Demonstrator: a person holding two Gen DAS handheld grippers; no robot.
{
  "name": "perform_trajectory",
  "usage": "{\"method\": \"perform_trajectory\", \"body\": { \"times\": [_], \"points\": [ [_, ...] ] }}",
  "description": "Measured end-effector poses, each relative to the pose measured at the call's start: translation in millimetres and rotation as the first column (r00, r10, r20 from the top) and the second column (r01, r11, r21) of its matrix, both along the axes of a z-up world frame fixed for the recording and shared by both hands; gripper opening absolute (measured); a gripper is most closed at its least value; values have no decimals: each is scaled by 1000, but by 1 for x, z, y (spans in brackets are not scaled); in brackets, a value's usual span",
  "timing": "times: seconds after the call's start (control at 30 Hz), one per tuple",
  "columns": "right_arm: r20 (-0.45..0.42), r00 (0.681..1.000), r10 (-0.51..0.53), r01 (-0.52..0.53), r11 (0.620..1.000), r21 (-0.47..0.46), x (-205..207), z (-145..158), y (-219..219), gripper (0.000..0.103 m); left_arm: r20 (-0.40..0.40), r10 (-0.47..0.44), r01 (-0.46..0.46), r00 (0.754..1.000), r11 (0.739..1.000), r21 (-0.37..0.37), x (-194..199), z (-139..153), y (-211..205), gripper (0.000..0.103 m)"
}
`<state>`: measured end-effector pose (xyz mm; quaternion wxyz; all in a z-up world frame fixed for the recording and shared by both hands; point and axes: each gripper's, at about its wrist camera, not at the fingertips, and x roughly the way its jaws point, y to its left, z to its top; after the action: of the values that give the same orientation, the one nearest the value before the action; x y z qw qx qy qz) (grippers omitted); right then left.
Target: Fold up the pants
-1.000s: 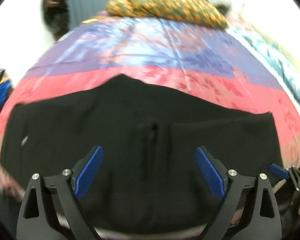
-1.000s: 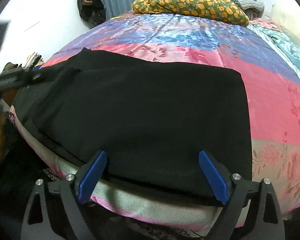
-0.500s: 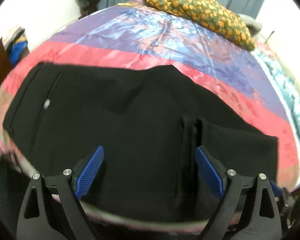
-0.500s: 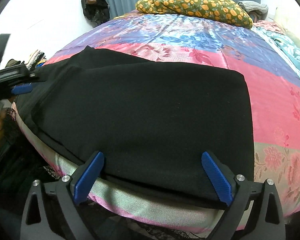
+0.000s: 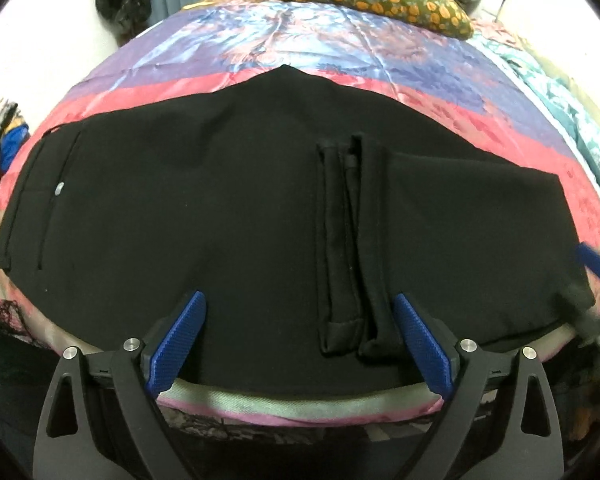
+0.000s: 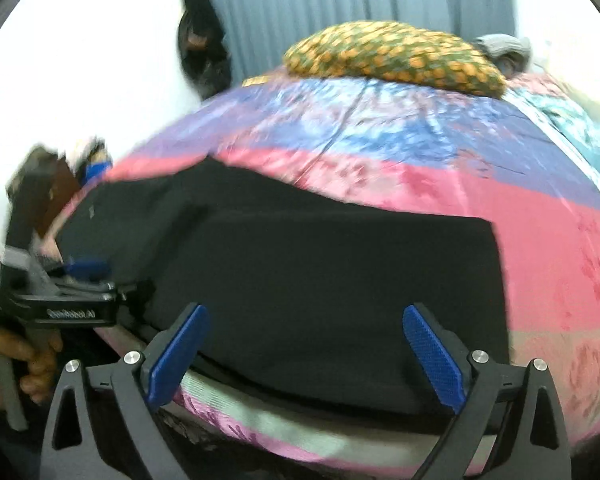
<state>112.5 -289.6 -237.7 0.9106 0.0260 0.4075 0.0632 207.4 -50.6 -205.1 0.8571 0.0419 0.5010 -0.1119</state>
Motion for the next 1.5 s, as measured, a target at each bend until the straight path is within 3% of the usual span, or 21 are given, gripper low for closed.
{"method": "perform_trajectory", "body": {
  "times": [0.07,0.1,0.13,0.2,0.33,0.47,0.63,0.83,0.93,1.5],
  "points": [
    [-122,992,25,-33,998,-56,15,-29,16,99,-3,-3,3,1000,1000,-6,-1,0,1,97],
    [-116,993,16,-25,997,-76,15,-35,19,100,-1,-8,8,1000,1000,-10,-1,0,3,97],
    [-69,998,10,-14,998,-63,11,-28,17,100,1,-9,9,1000,1000,-17,-2,1,5,97],
    [-59,998,2,-3,1000,-27,8,-13,11,97,-1,-7,7,1000,999,-41,-5,4,10,97],
    [119,993,-21,25,999,-31,-23,24,-10,97,22,9,-6,1000,992,-126,-7,19,21,96],
    [125,987,-96,99,995,-15,-31,24,-33,97,75,65,-47,995,975,-218,-5,36,41,96],
    [65,983,-174,170,983,67,-24,14,-47,97,102,115,-106,988,991,-86,-4,31,52,96],
    [63,980,-189,183,979,90,-24,15,-50,103,139,115,-112,984,993,-24,-8,35,49,96],
    [38,975,-220,217,974,62,-24,12,-53,103,142,112,-114,983,993,6,-9,34,50,96],
    [97,935,-341,353,922,-158,-31,17,-60,103,127,127,-135,984,989,63,-8,27,49,96]
  ]
}}
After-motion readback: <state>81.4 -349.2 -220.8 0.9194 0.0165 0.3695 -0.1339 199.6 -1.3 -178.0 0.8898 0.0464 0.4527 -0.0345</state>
